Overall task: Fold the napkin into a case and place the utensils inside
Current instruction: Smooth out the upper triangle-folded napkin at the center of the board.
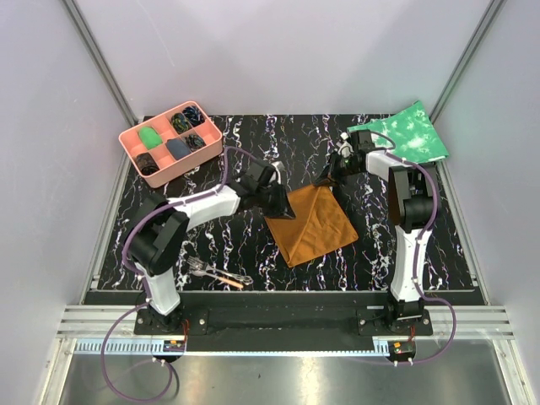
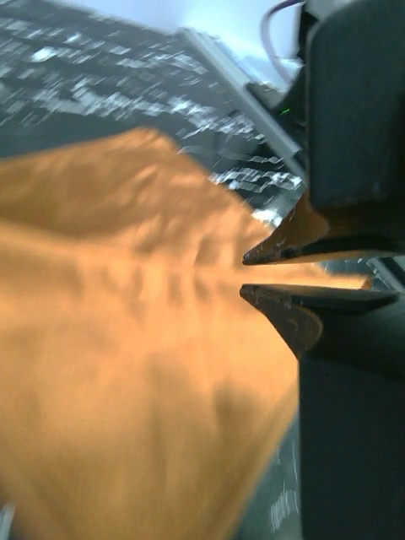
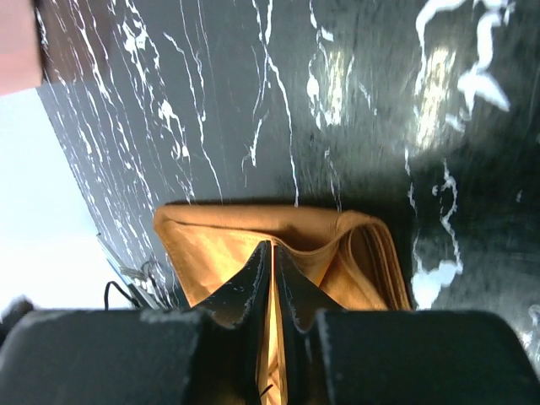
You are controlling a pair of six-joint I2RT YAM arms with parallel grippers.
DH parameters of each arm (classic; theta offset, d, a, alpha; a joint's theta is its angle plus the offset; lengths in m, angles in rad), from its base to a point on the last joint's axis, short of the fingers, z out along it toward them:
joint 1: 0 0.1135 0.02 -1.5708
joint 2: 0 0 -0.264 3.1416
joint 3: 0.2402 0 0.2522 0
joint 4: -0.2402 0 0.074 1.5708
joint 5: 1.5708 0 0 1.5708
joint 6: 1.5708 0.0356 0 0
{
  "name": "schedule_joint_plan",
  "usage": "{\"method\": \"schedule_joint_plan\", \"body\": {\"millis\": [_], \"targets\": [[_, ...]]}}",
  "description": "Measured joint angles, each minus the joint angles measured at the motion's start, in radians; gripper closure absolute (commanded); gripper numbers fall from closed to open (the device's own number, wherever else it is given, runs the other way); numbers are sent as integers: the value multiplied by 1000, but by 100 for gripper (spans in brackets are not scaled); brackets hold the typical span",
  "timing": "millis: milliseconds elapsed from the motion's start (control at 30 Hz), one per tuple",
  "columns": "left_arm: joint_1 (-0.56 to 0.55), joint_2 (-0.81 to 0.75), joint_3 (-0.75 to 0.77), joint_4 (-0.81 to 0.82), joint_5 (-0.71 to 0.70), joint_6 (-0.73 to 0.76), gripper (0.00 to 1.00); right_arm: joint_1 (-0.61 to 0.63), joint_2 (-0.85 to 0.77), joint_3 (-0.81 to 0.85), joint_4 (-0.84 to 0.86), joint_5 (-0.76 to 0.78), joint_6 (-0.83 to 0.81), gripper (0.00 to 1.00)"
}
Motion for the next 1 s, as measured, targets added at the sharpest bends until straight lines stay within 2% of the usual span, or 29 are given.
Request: {"method": "schedule_joint_plan", "body": {"millis": [233, 700, 1000], "targets": [[-87, 3, -39, 65, 44, 0, 90, -3, 26, 3, 31, -24, 11, 89], [-115, -35, -294, 187, 97, -46, 92, -3, 31, 2, 36, -25, 16, 90], [-140, -103, -397, 309, 124, -106, 91, -3, 32, 2, 43, -26, 16, 91]]}}
